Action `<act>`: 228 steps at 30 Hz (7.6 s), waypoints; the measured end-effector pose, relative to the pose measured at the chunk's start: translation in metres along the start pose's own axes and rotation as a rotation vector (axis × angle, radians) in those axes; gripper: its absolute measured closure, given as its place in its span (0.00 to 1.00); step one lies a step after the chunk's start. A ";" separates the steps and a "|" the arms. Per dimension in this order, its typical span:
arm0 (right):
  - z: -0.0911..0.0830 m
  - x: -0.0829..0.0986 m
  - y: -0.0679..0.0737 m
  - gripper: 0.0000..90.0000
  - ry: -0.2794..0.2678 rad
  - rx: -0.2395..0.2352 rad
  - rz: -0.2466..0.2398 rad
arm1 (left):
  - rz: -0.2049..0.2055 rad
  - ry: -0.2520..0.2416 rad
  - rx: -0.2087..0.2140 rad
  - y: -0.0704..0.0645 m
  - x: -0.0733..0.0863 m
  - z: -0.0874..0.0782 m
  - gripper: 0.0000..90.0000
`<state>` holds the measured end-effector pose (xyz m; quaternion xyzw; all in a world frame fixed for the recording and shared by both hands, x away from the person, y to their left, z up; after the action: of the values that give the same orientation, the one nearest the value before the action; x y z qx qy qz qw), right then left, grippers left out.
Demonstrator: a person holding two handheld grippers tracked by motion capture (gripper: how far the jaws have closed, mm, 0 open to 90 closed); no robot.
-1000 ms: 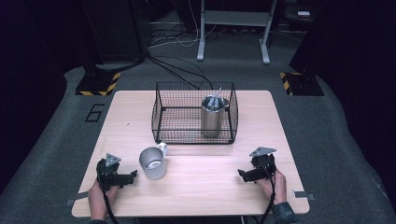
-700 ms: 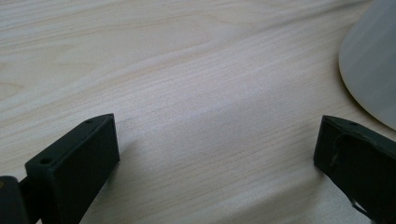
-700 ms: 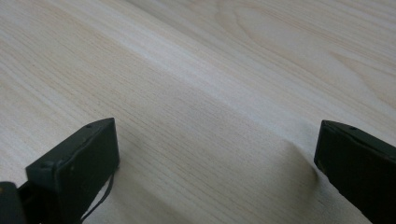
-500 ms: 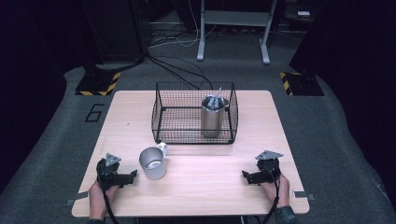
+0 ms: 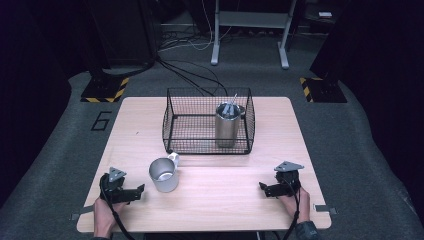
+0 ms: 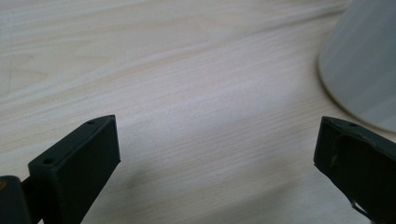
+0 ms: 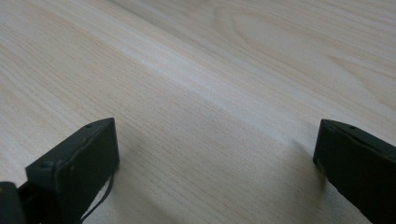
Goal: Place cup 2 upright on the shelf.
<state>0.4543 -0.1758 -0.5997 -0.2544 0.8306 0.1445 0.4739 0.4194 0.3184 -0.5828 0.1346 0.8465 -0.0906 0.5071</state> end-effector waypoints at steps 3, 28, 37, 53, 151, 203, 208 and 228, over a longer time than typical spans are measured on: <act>0.000 0.000 0.000 0.00 0.000 0.000 0.001 | -0.007 -0.028 0.018 -0.005 -0.011 -0.008 0.00; 0.000 0.000 -0.001 0.00 -0.001 0.001 -0.005 | 0.053 -0.126 0.206 -0.069 -0.080 -0.042 0.00; 0.000 0.000 -0.001 0.00 -0.002 0.001 -0.006 | 0.086 -0.121 0.227 -0.085 -0.085 -0.029 0.00; 0.000 0.000 -0.001 0.00 -0.001 0.002 -0.011 | 0.102 -0.120 0.240 -0.097 -0.087 -0.005 0.00; -0.001 0.001 0.000 0.00 -0.002 -0.029 -0.021 | 0.257 -0.208 0.341 -0.151 -0.192 -0.001 0.06; -0.001 0.000 0.001 0.00 -0.005 -0.038 -0.028 | 0.261 -0.210 0.293 -0.142 -0.272 0.057 0.06; -0.001 0.000 0.001 0.00 -0.006 -0.037 -0.028 | 0.265 -0.191 0.279 -0.140 -0.273 0.068 0.07; -0.001 0.000 0.001 0.00 -0.007 -0.037 -0.023 | 0.228 -0.147 0.256 -0.131 -0.274 0.106 0.06</act>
<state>0.4532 -0.1753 -0.5994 -0.2721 0.8232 0.1553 0.4735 0.5888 0.1262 -0.3886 0.2862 0.7679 -0.1492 0.5534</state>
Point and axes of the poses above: each handheld gripper's, and its own axes: z roughly forward along the jaws, x roughly out of its underside, y roughly to its left, the point moved 10 cm from there along z, roughly forward along the jaws, and after that the axes turned 14 degrees about -y, right-handed, at the moved point
